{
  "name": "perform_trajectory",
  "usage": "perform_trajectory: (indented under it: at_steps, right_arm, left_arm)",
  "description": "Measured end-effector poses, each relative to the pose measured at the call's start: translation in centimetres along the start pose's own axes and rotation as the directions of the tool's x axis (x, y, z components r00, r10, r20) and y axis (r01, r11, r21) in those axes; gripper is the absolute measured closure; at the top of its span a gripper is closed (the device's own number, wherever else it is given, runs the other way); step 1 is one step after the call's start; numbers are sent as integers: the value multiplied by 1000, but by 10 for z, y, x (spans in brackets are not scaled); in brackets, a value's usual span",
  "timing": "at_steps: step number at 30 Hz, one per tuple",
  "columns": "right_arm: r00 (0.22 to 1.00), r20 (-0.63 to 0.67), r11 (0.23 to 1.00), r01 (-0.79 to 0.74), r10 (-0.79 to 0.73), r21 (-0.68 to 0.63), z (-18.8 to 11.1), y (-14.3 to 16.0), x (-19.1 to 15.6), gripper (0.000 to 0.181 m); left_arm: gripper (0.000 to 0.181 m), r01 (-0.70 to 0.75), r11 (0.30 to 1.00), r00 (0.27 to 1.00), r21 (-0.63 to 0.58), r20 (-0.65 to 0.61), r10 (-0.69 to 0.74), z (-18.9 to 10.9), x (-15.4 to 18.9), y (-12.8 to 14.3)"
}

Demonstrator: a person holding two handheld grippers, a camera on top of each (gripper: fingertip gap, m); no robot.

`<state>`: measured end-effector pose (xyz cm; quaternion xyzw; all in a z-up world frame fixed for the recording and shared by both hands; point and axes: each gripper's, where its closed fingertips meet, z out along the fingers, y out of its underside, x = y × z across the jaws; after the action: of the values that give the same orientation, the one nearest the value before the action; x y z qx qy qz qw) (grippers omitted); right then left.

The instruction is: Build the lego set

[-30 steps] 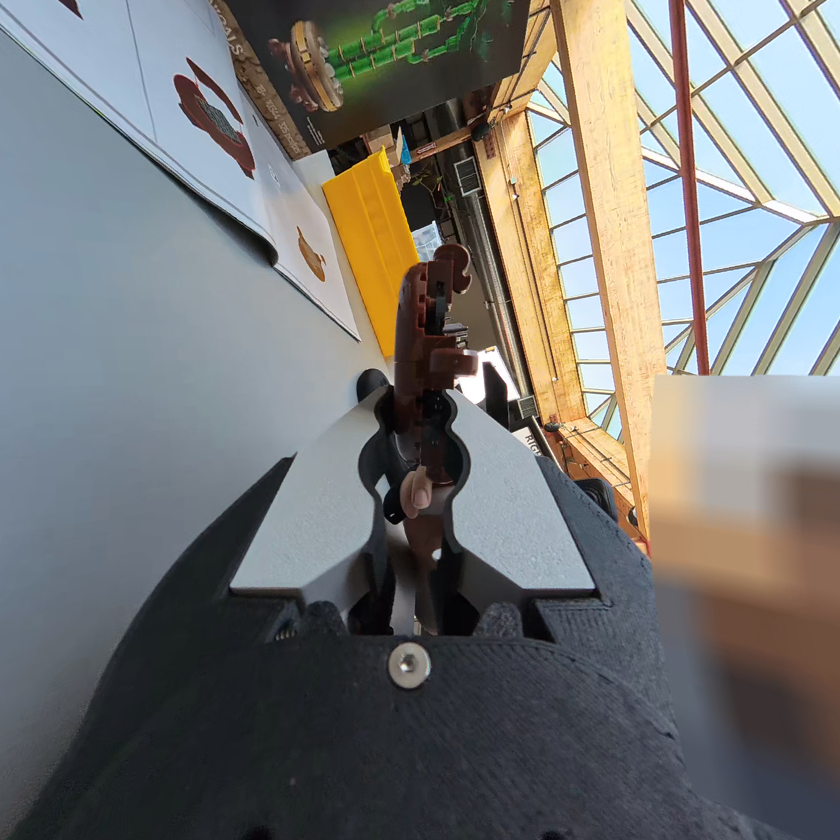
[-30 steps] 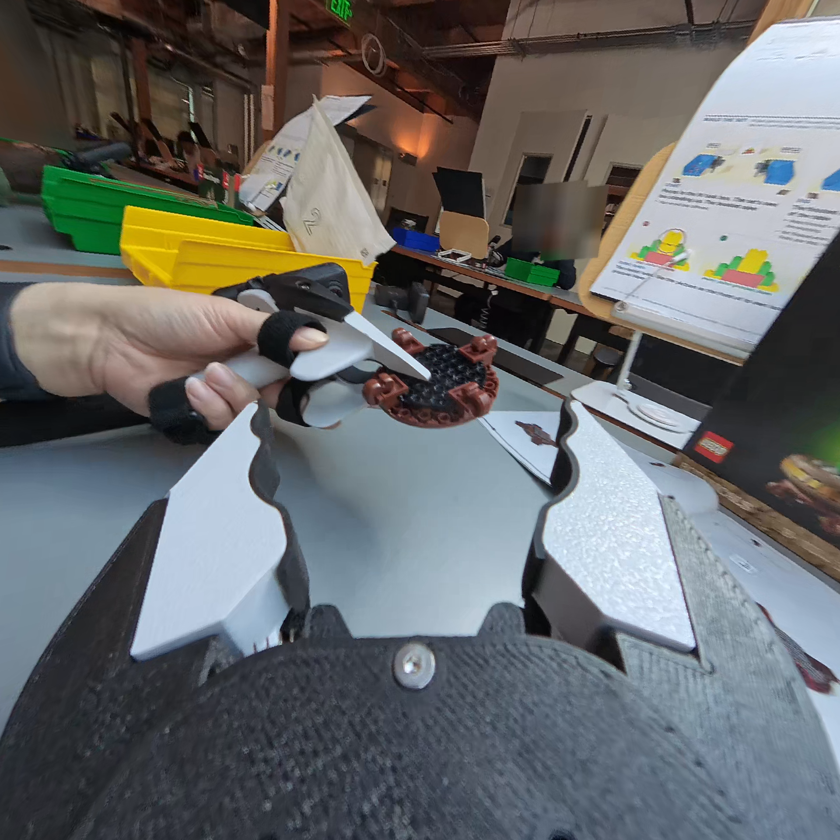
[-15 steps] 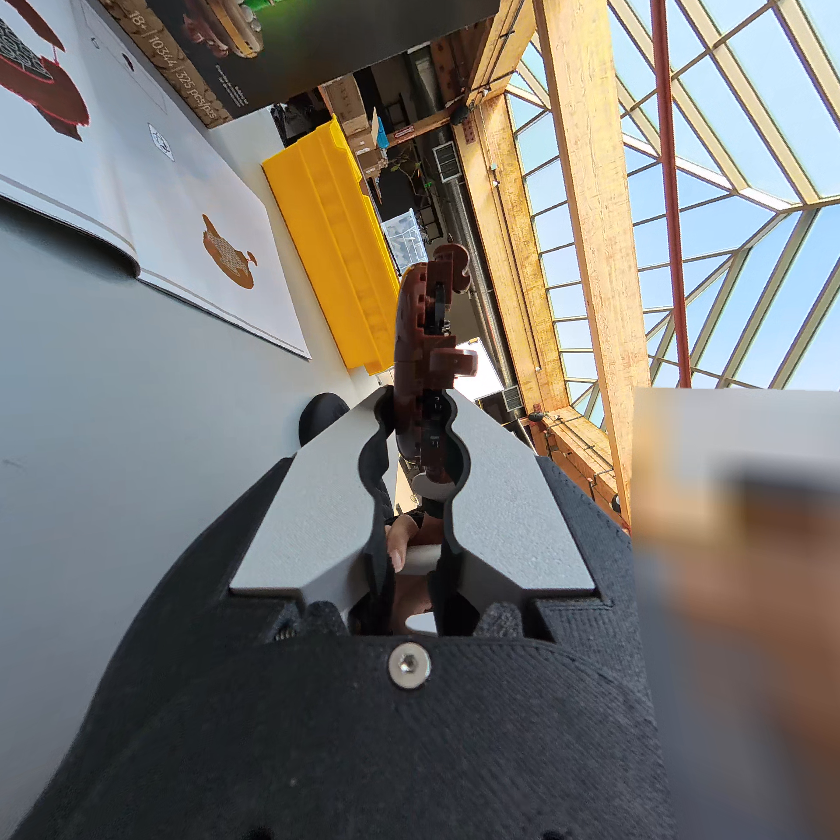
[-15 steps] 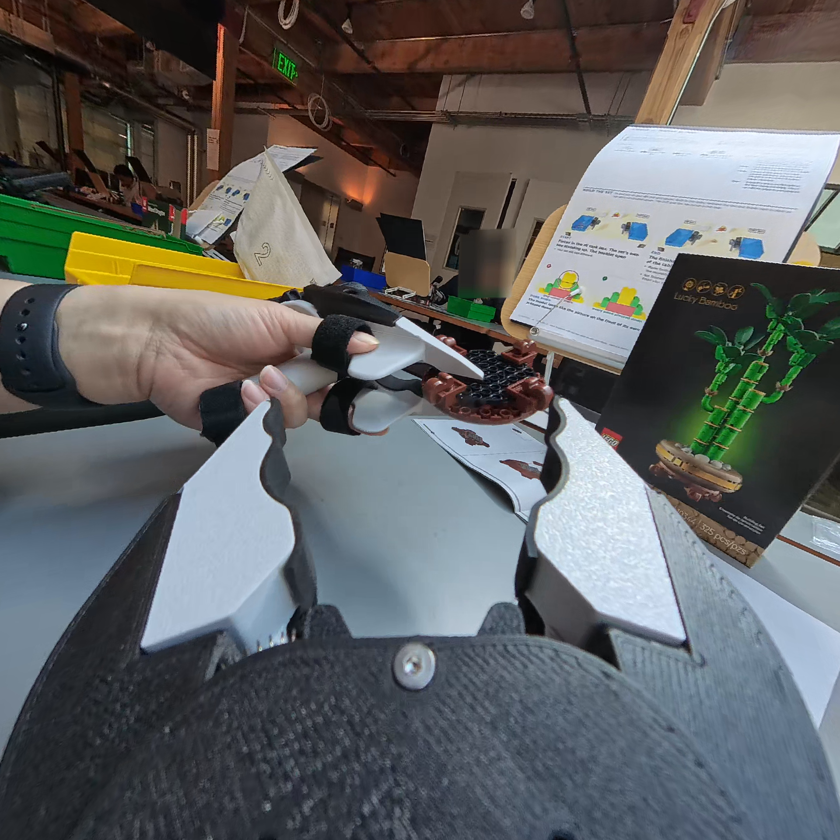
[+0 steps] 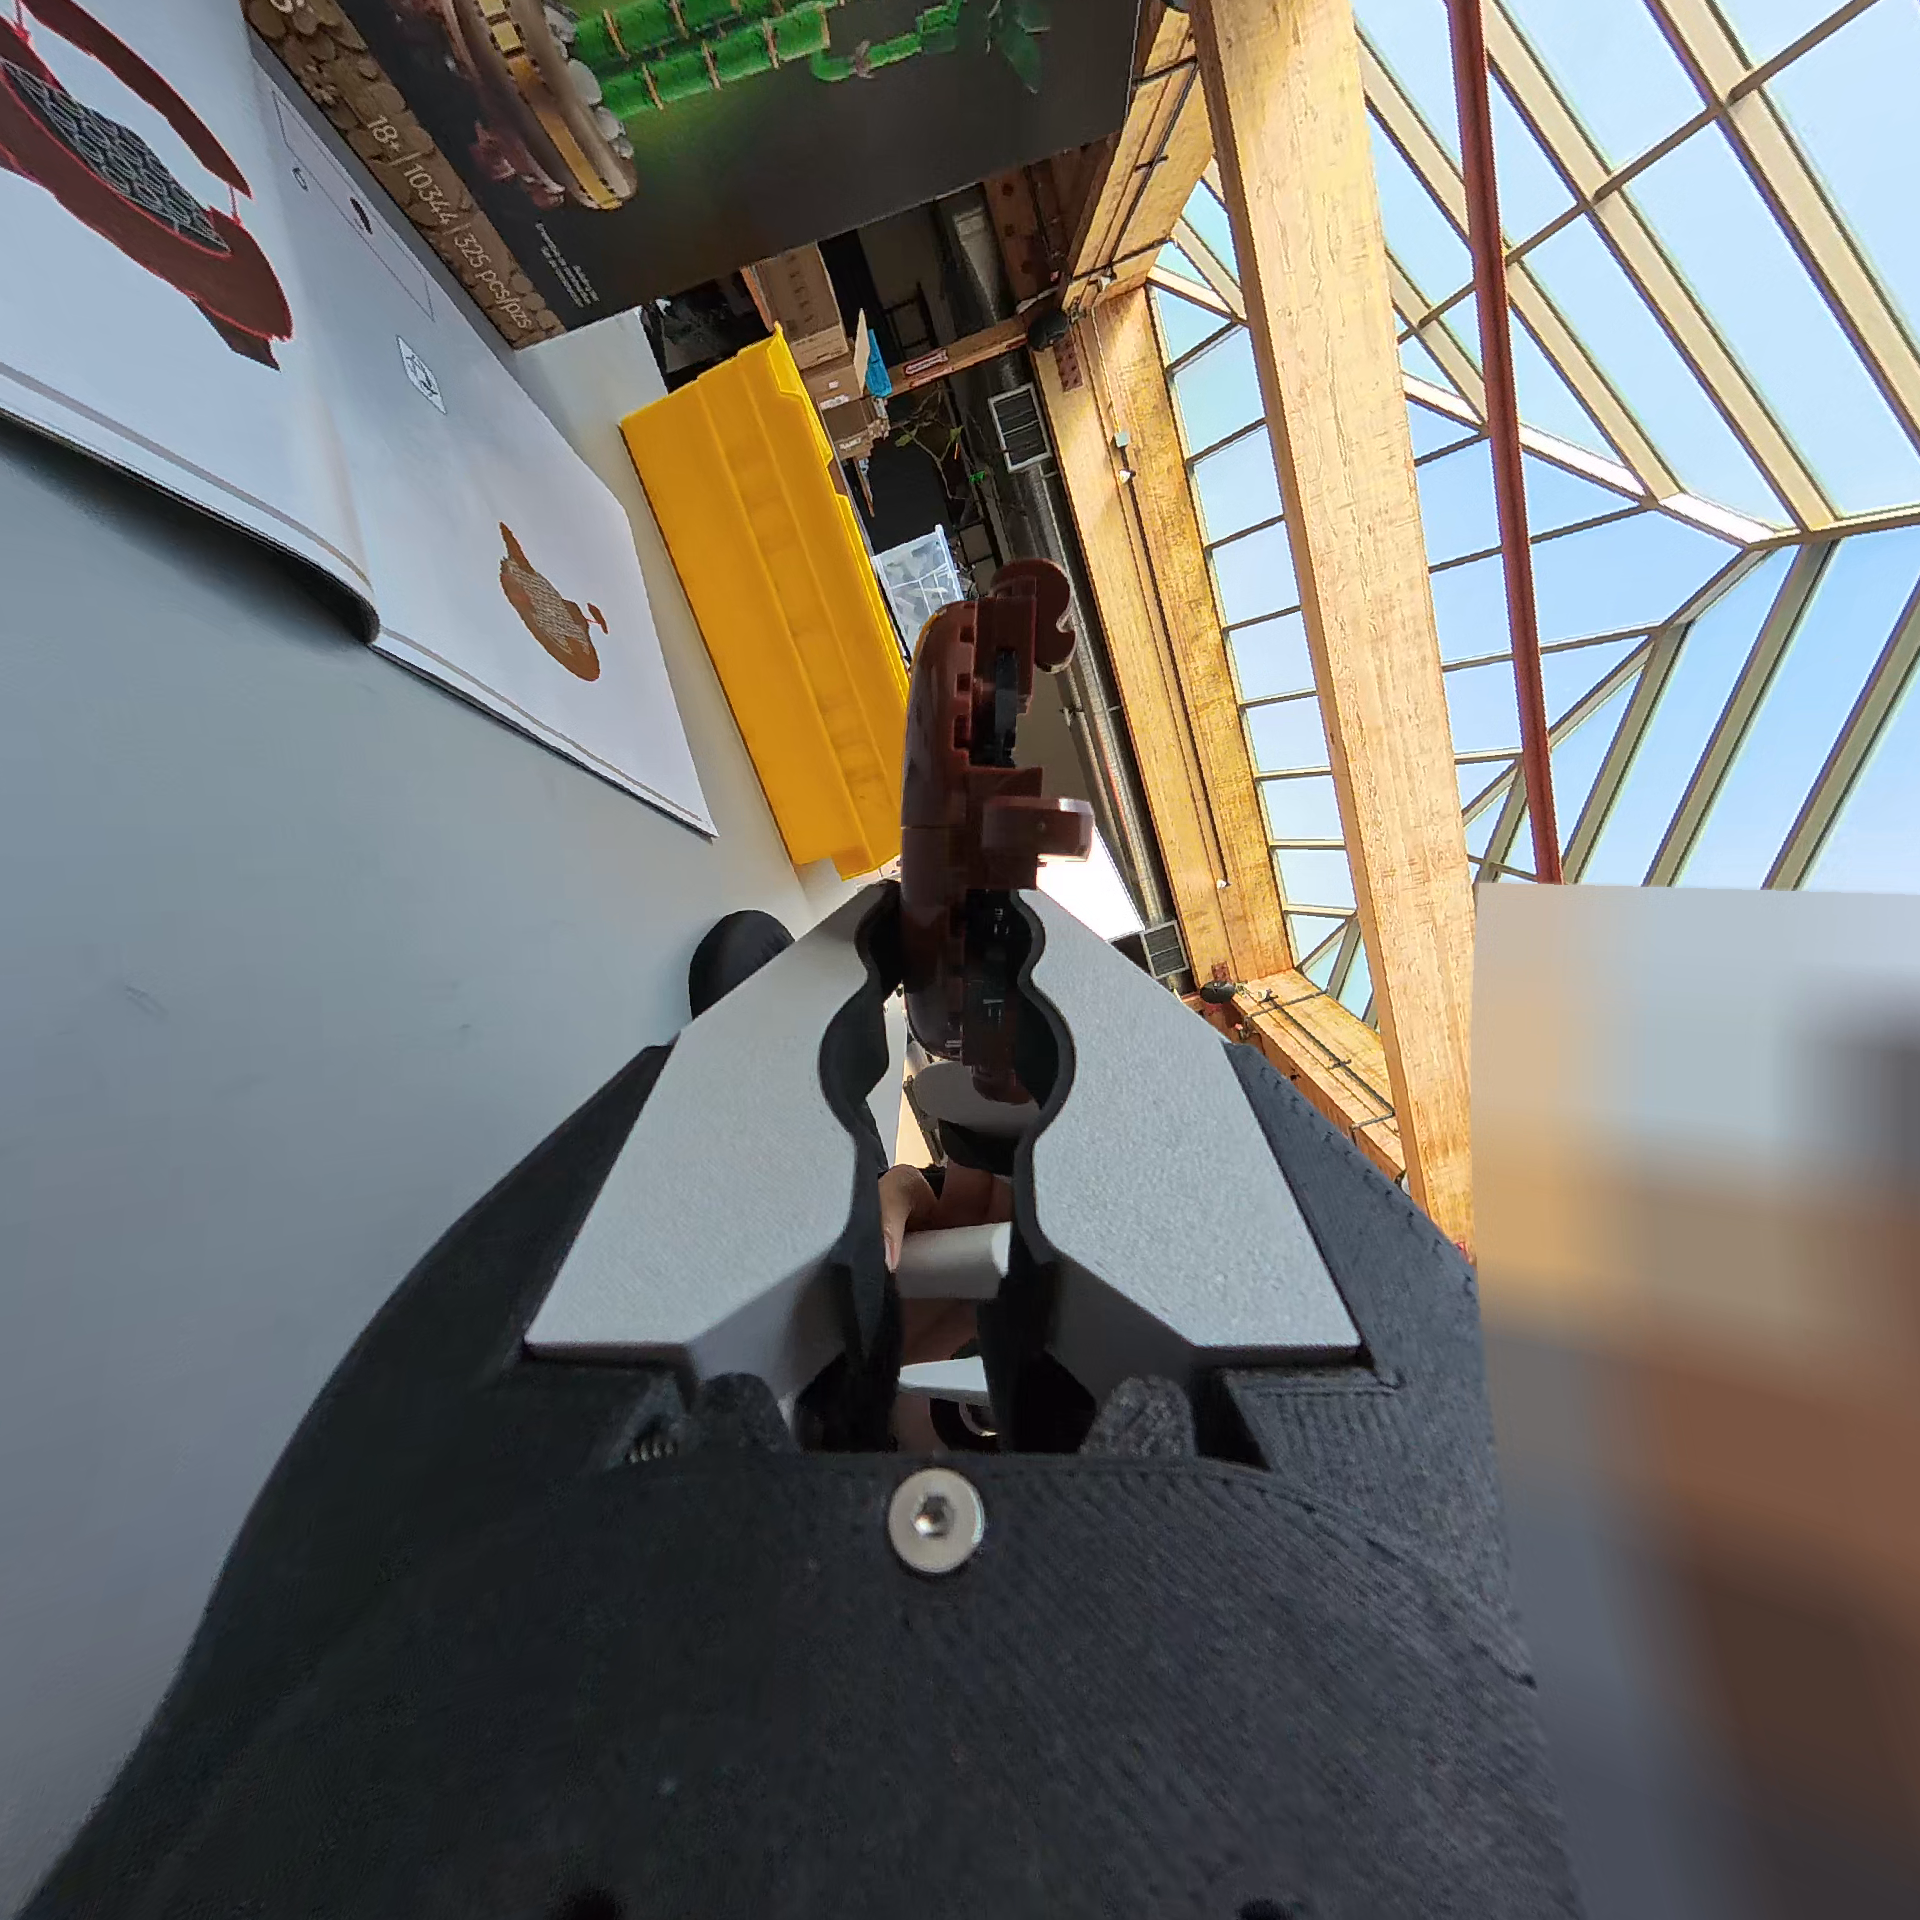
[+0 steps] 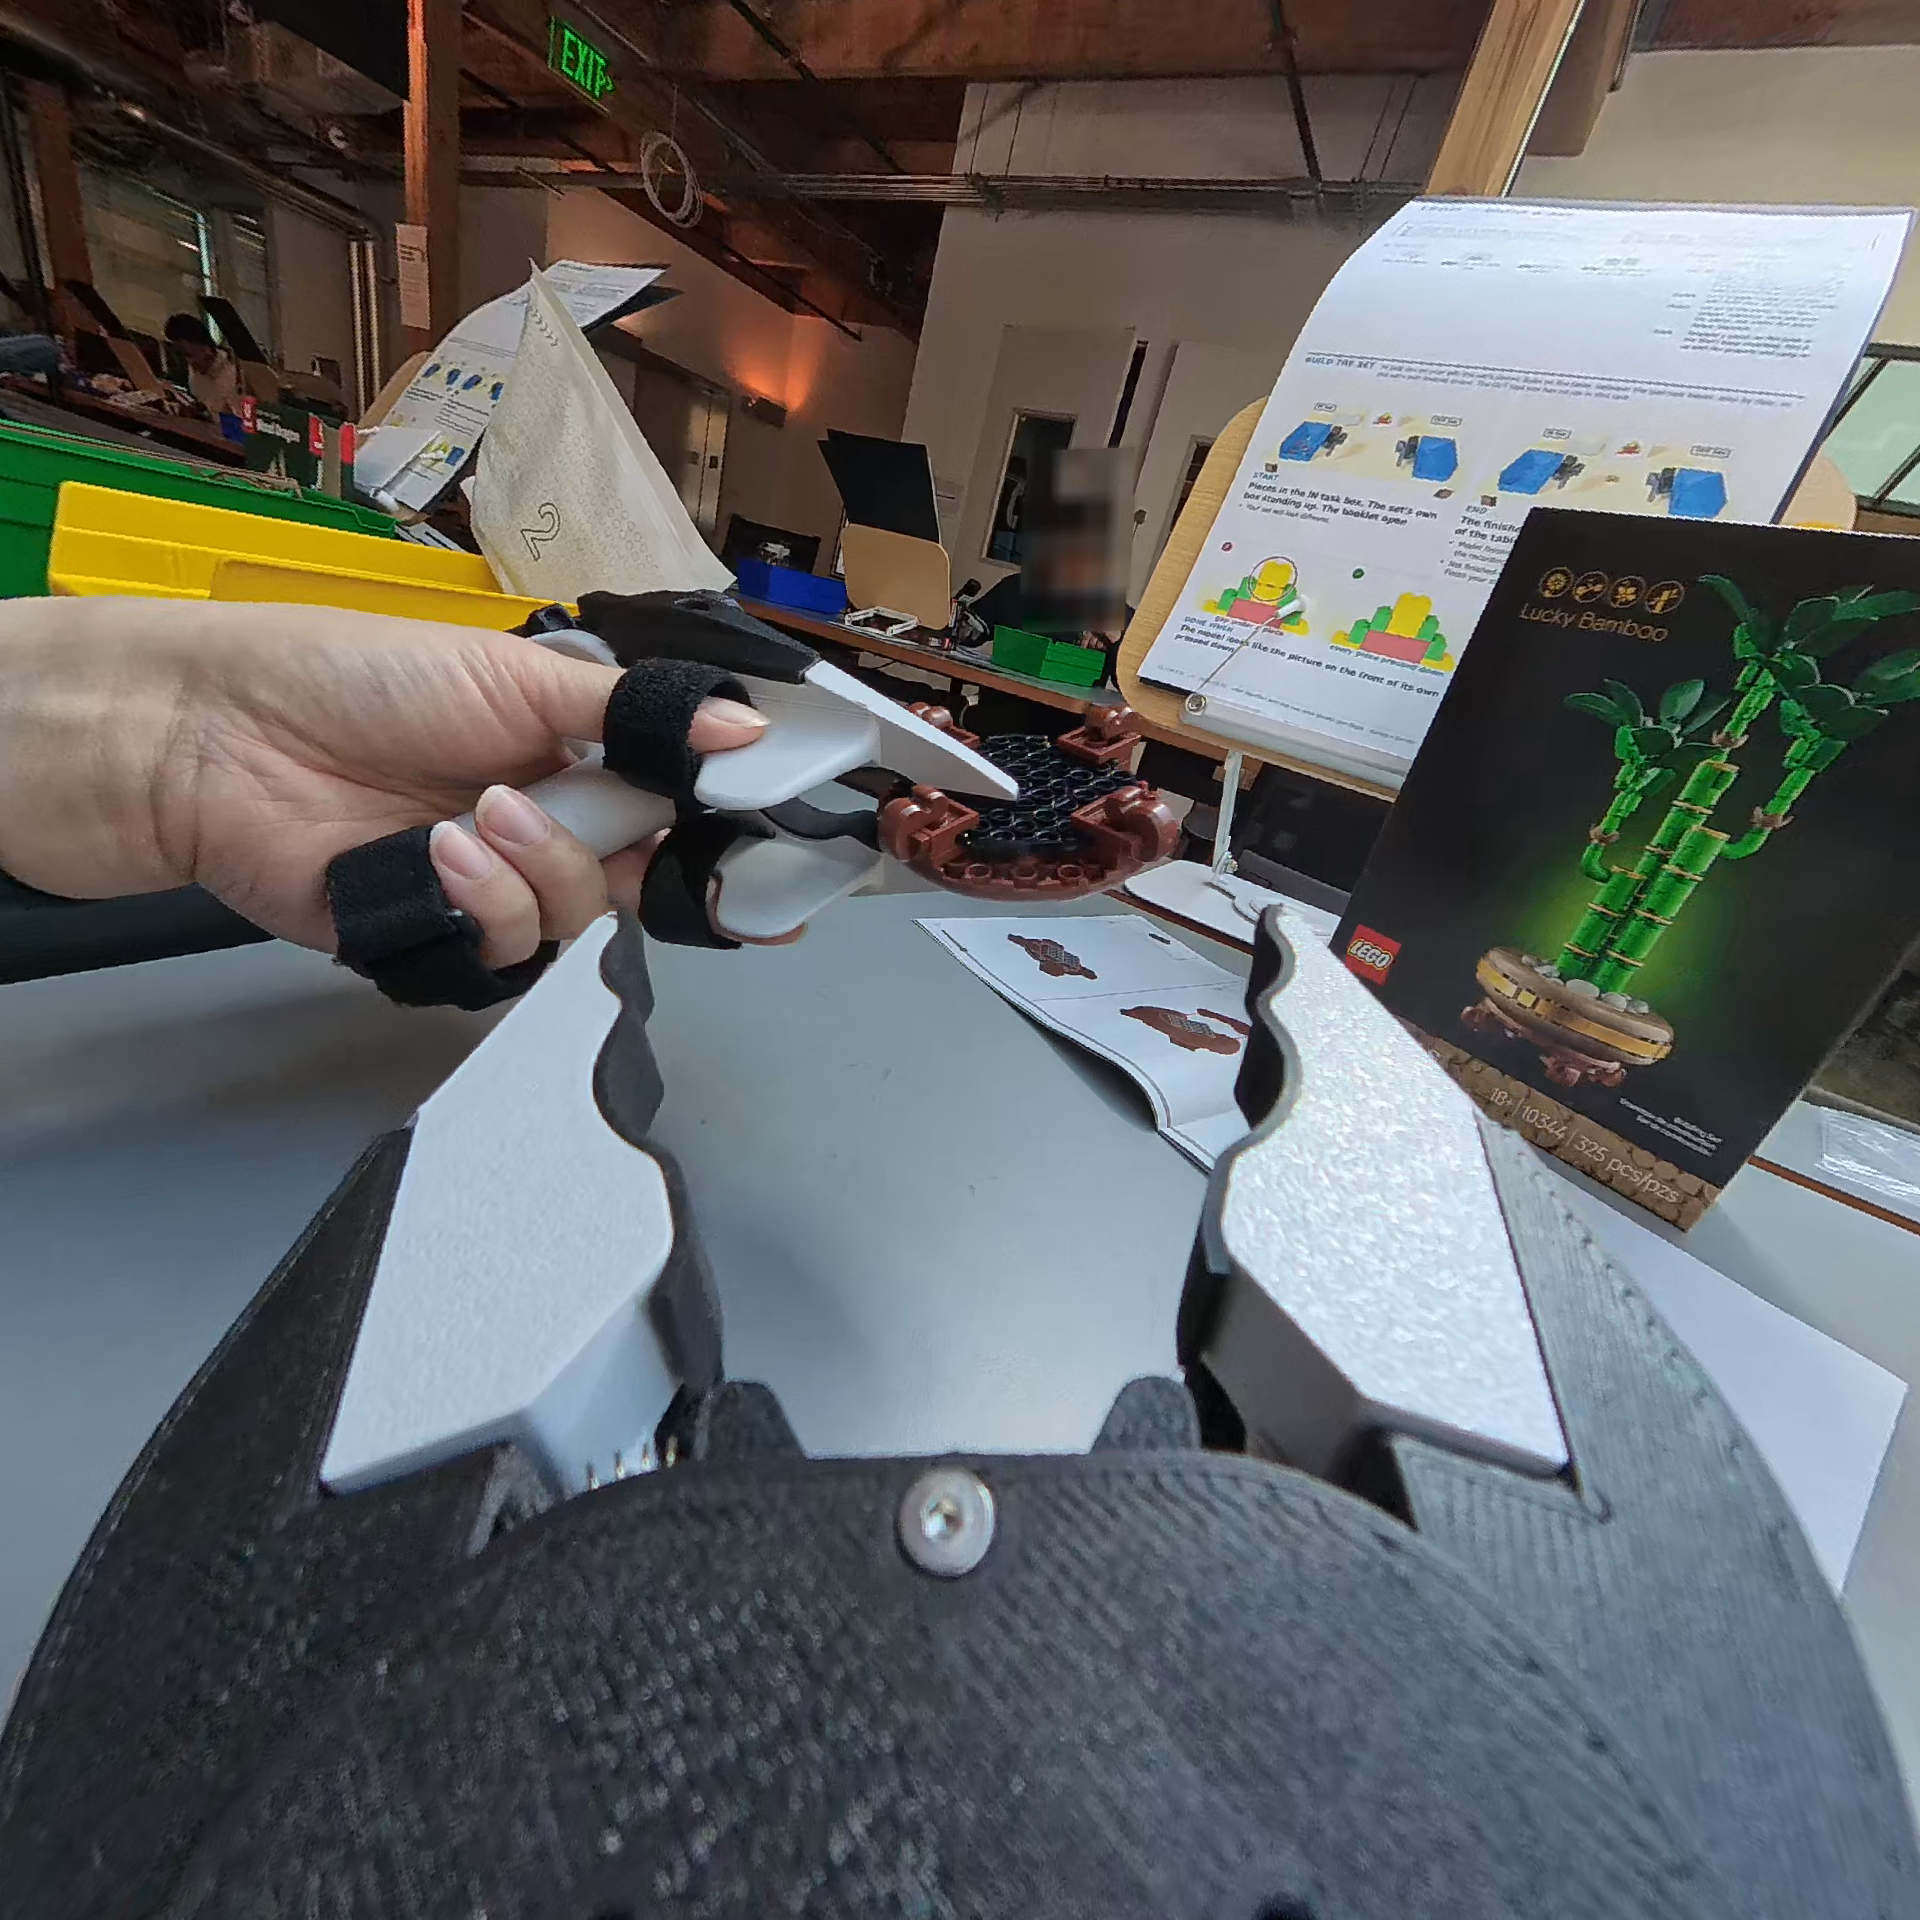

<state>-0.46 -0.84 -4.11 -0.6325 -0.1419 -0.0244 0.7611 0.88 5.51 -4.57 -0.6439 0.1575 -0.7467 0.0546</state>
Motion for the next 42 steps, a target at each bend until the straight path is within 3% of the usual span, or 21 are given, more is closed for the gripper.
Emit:
perform_trajectory:
  at_steps: [13,18,23,26,34,38,42]
  right_arm:
    - [997,10,995,74,-74,-59,6,11,-7,71]
    - [983,182,996,-7,23,-89,12,12,-29,79]
    - [934,353,987,2,56,-162,32,8,-27,70]
    - [895,445,986,57,20,-157,42,5,-21,53]
    - [897,413,951,-25,158,-309,59,45,10,48]
    - [873,437,936,-61,219,-346,64,53,14,58]
    - [867,465,939,-7,177,-345,67,57,11,83]
  left_arm:
    - [165,60,998,998,0,-6,-60,-13,-4,-3]
    - [165,106,994,992,25,70,-107,-25,-28,-7]
    - [164,75,997,989,6,130,-75,-31,-34,-2]
    - [163,76,997,981,23,176,-79,-34,-41,1]
    - [164,181,980,957,81,213,-194,-12,-57,9]
    - [165,148,986,963,72,215,-160,5,-50,7]
    - [165,134,990,968,47,208,-141,11,-44,9]
